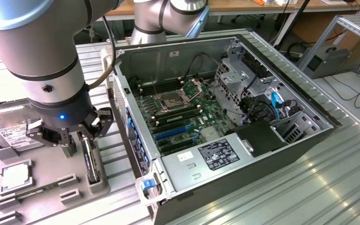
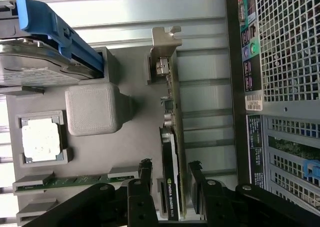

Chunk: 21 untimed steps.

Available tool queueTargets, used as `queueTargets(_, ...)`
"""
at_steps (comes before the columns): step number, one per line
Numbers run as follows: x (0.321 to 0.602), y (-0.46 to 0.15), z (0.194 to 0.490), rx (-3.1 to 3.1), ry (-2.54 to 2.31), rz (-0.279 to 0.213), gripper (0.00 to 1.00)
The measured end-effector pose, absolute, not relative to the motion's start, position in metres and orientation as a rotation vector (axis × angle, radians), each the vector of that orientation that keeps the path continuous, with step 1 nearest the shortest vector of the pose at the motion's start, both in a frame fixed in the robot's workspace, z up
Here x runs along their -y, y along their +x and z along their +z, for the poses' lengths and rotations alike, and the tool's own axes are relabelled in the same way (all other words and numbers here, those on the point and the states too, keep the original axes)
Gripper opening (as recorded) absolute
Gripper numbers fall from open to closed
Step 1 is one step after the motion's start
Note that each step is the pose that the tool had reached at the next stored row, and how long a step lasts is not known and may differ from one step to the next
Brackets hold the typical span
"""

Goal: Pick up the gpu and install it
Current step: 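Pick up the gpu and move the gpu toward the slot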

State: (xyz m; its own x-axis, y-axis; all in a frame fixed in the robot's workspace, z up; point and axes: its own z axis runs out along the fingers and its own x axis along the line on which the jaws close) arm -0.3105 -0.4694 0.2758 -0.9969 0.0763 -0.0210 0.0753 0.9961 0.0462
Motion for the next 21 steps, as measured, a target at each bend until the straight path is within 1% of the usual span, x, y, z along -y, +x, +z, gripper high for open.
queueTargets(6,0.469,-0.309,0.275,-3.116,0.118,0.071,0.42)
queueTargets(21,0.469,-0.308,0.253,-3.116,0.118,0.071,0.42)
